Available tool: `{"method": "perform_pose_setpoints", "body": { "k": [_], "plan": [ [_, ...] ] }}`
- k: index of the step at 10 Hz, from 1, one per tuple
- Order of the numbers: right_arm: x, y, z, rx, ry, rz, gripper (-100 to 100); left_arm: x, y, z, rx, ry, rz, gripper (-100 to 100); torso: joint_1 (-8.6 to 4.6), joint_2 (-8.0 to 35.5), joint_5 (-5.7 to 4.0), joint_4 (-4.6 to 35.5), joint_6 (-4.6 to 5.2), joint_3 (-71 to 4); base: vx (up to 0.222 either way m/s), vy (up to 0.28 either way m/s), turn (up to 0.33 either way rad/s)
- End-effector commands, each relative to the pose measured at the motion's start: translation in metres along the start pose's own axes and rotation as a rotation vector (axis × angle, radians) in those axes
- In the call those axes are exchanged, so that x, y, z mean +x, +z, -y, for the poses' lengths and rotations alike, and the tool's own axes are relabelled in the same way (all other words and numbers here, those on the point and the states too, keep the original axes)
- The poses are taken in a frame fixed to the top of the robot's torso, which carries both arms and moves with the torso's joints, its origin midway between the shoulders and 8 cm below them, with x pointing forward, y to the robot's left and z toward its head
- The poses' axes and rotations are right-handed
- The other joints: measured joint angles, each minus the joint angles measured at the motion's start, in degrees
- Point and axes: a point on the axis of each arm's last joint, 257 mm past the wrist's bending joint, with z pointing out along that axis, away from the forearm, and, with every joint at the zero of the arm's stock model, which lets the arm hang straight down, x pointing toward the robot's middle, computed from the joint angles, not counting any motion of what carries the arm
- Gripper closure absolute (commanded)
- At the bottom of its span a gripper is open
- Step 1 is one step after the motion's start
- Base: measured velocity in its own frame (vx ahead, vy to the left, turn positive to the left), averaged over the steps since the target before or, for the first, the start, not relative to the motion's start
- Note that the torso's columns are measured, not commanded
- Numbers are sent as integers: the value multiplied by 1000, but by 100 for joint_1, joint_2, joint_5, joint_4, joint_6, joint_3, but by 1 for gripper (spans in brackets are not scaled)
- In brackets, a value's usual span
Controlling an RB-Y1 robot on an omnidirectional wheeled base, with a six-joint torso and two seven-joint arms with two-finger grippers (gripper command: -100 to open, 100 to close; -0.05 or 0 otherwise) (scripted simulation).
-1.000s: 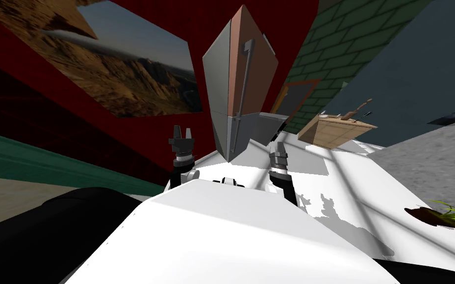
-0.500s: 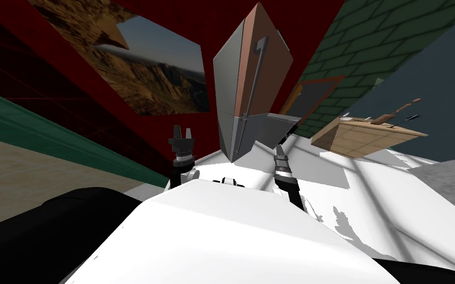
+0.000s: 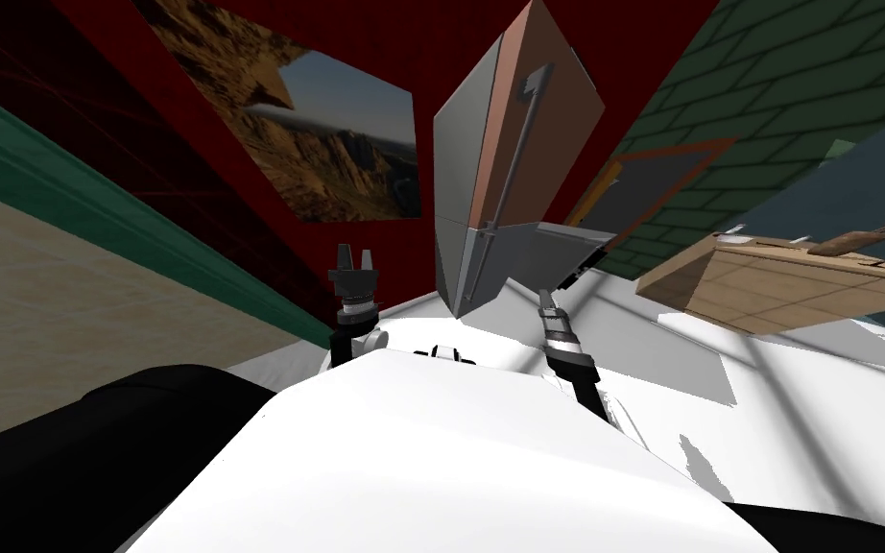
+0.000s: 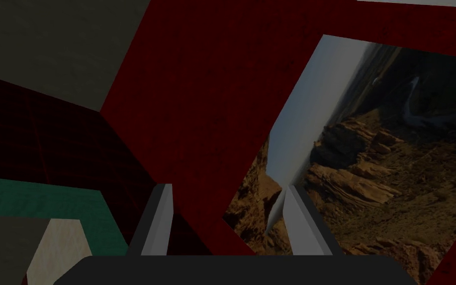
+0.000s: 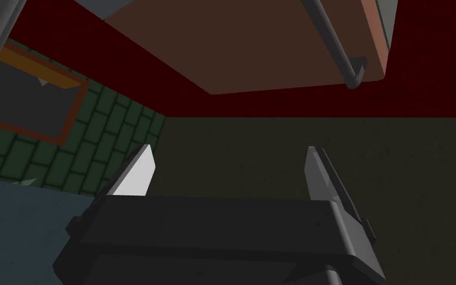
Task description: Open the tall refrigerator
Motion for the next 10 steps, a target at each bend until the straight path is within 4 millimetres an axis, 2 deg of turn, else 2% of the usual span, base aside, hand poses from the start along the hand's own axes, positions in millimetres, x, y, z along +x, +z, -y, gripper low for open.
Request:
{"method": "perform_pose_setpoints", "body": {
  "k": [1, 2, 3, 4, 5, 6, 7, 8, 9, 10],
  "plan": [
    [-6, -7, 17, 23, -148, -23, -100, 0, 0, 0, 0, 0, 0, 0, -1, -1, 0, 0, 3, 0, 0, 11, 281],
    [-6, -7, 17, 23, -159, -23, -100, 0, 0, 0, 0, 0, 0, 0, 1, -1, 0, 0, -1, 0, 1, 5, 147],
    [-12, -13, 30, 39, -249, -40, -100, 0, 0, 0, 0, 0, 0, 0, -1, 0, 0, 0, 5, 0, 1, 11, 191],
    [-12, -13, 30, 39, -265, -40, -100, 0, 0, 0, 0, 0, 0, 0, 0, 0, 0, 0, 1, 0, 2, 7, 138],
    [-19, -19, 42, 55, -356, -59, -100, 0, 0, 0, 0, 0, 0, 0, 0, -1, 0, 0, 3, 0, 3, 11, 299],
    [-19, -19, 42, 54, -374, -59, -100, 0, 0, 0, 0, 0, 0, 0, 1, 0, 0, 0, -1, 0, 2, 5, 133],
    [-26, -26, 54, 70, -467, -80, -100, 0, 0, 0, 0, 0, 0, 0, -1, 0, 0, 0, 5, 0, 1, 12, 261],
    [-26, -26, 54, 69, -487, -81, -100, 0, 0, 0, 0, 0, 0, 0, 1, 0, 0, 0, -1, 0, 1, 7, 156],
    [-34, -32, 67, 84, -579, -103, -100, 0, 0, 0, 0, 0, 0, 0, -1, 0, 0, 0, 4, 0, 2, 12, 252],
    [-34, -32, 67, 83, -601, -104, -100, 0, 0, 0, 0, 0, 0, 0, 1, 0, 0, 0, 0, 0, 3, 6, 151]
  ]
}}
